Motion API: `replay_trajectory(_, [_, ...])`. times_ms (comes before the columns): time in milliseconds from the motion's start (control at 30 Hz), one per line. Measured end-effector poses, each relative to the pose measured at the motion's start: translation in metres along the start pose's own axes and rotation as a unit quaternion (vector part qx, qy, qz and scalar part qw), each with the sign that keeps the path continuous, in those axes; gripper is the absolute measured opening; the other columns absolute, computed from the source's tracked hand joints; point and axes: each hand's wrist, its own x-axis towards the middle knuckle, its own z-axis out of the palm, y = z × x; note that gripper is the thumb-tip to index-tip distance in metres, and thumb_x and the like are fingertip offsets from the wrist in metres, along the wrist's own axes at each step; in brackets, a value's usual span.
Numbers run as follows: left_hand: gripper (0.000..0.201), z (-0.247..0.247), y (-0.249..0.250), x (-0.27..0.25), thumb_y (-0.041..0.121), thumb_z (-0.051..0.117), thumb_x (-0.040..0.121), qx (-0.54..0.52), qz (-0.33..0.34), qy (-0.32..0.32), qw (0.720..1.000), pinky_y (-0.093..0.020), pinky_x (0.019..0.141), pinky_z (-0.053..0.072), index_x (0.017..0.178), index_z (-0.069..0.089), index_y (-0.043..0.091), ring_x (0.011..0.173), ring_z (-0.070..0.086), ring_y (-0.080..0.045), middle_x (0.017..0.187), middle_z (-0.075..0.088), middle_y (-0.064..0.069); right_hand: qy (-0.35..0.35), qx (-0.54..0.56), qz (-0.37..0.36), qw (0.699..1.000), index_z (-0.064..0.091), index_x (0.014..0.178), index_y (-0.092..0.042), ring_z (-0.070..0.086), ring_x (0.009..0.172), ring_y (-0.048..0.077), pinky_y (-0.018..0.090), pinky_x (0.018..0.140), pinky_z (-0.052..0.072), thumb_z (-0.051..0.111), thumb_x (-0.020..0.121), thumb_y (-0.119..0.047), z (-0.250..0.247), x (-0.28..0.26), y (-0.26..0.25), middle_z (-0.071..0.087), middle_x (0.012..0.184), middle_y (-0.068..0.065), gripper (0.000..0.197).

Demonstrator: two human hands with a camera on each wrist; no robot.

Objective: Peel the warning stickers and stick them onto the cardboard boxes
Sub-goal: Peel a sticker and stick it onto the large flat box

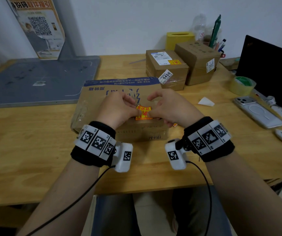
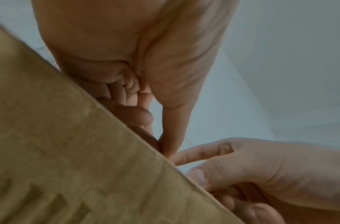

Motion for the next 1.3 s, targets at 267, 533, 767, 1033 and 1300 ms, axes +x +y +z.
replay_trajectory(267, [0.040, 0.000, -0.003, -0.004, 0.025, 0.091, 0.066, 0.030, 0.030, 0.019, 0.999, -0.024, 0.068, 0.046, 0.097, 0.066, 0.022, 0.087, 0.063, -0.007, 0.096, 0.068, 0.007, 0.045, -0.019, -0.064, 0.997, 0.075, 0.086, -0.032, 0.052, 0.069, 0.007, 0.027, 0.064, 0.039, 0.085, 0.082, -0.029, 0.004, -0.008, 0.015, 0.057, 0.072, -0.013, 0.011])
replay_trajectory(533, [0.025, -0.002, -0.011, -0.016, 0.021, 0.086, 0.073, 0.055, 0.077, 0.033, 0.995, -0.025, 0.063, 0.044, 0.068, 0.061, 0.026, 0.079, 0.062, -0.011, 0.084, 0.068, 0.003, 0.071, -0.063, -0.108, 0.990, 0.077, 0.090, -0.047, 0.038, 0.130, 0.022, 0.037, 0.115, 0.032, 0.082, 0.085, -0.034, 0.006, -0.013, 0.022, 0.045, 0.132, -0.005, 0.015])
replay_trajectory(767, [0.020, -0.007, -0.015, -0.017, 0.021, 0.085, 0.076, 0.037, 0.052, 0.032, 0.997, -0.022, 0.061, 0.039, 0.073, 0.065, 0.025, 0.072, 0.056, -0.005, 0.075, 0.063, 0.010, 0.104, -0.129, -0.234, 0.958, 0.083, 0.099, -0.038, 0.036, 0.112, 0.022, 0.048, 0.101, 0.039, 0.076, 0.090, -0.031, 0.018, -0.015, 0.025, 0.067, 0.112, -0.027, 0.013])
replay_trajectory(1033, [0.017, -0.007, -0.015, -0.010, 0.021, 0.082, 0.078, 0.041, 0.034, 0.038, 0.998, -0.028, 0.076, 0.046, 0.076, 0.066, 0.025, 0.087, 0.062, -0.012, 0.081, 0.065, 0.011, 0.008, -0.127, -0.207, 0.970, 0.070, 0.124, -0.049, 0.030, 0.138, 0.017, 0.037, 0.110, 0.022, 0.055, 0.103, -0.045, 0.015, -0.021, 0.027, 0.063, 0.132, -0.034, 0.026])
replay_trajectory(1300, [0.020, -0.007, -0.013, -0.011, 0.018, 0.080, 0.080, 0.047, 0.025, 0.036, 0.998, -0.037, 0.090, 0.053, 0.074, 0.065, 0.029, 0.097, 0.065, -0.017, 0.089, 0.069, 0.007, -0.010, -0.173, -0.165, 0.971, 0.059, 0.136, -0.053, 0.024, 0.145, 0.017, 0.045, 0.115, 0.015, 0.035, 0.107, -0.054, 0.021, -0.012, 0.020, 0.050, 0.145, -0.037, 0.038])
